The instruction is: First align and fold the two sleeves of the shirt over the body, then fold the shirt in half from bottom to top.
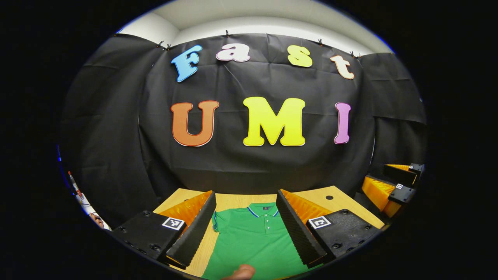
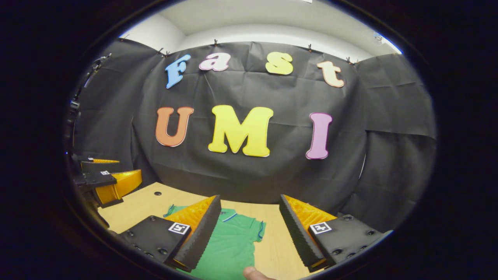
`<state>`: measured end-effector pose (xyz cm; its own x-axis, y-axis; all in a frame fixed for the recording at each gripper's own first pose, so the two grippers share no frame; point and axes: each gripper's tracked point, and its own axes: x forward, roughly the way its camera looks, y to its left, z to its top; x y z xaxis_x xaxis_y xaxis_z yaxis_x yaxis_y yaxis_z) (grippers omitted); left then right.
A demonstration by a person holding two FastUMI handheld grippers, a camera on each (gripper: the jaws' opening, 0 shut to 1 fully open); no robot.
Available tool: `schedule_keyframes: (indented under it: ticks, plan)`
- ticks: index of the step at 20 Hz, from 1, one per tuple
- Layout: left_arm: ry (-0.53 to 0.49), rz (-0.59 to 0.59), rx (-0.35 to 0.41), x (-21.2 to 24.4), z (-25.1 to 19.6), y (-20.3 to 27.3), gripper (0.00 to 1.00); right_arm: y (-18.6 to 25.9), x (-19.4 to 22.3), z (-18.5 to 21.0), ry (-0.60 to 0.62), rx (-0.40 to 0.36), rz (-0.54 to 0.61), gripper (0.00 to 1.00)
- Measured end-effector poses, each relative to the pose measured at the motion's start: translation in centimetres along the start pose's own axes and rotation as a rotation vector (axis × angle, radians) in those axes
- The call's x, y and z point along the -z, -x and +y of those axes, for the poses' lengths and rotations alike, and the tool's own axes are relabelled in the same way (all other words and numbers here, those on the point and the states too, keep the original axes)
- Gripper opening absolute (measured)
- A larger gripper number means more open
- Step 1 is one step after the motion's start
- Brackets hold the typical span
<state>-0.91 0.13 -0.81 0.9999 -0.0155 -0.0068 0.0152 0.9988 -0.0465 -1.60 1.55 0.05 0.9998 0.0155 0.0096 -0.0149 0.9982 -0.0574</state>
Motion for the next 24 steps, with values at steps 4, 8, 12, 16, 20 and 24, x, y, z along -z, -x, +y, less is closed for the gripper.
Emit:
schedule_keyframes:
  ticks: [4,8,12,16,20,24]
  plan:
    - [0.010,0.009,-0.009,0.5,0.4,-0.4,1.00,-1.6,2.2,-0.5,-0.015,0.009,0.050,0.94]
    - [0.005,-0.005,-0.014,0.0,0.5,-1.1,1.00,-4.4,5.6,-1.0,-0.017,0.026,0.115,0.95]
    - [-0.010,-0.005,-0.025,0.2,0.7,-2.0,0.99,-8.3,11.1,-0.8,-0.022,0.005,0.238,0.95]
    - [-0.012,0.025,-0.036,1.0,1.1,-3.0,1.00,-12.7,16.9,-1.4,-0.028,0.011,0.352,0.94]
    - [-0.006,0.089,-0.062,3.1,1.7,-4.0,1.00,-17.0,23.3,-2.3,-0.099,0.015,0.540,0.96]
    - [-0.017,0.168,-0.109,5.8,3.0,-3.9,1.00,-22.1,27.5,-4.6,-0.106,0.065,0.617,0.94]
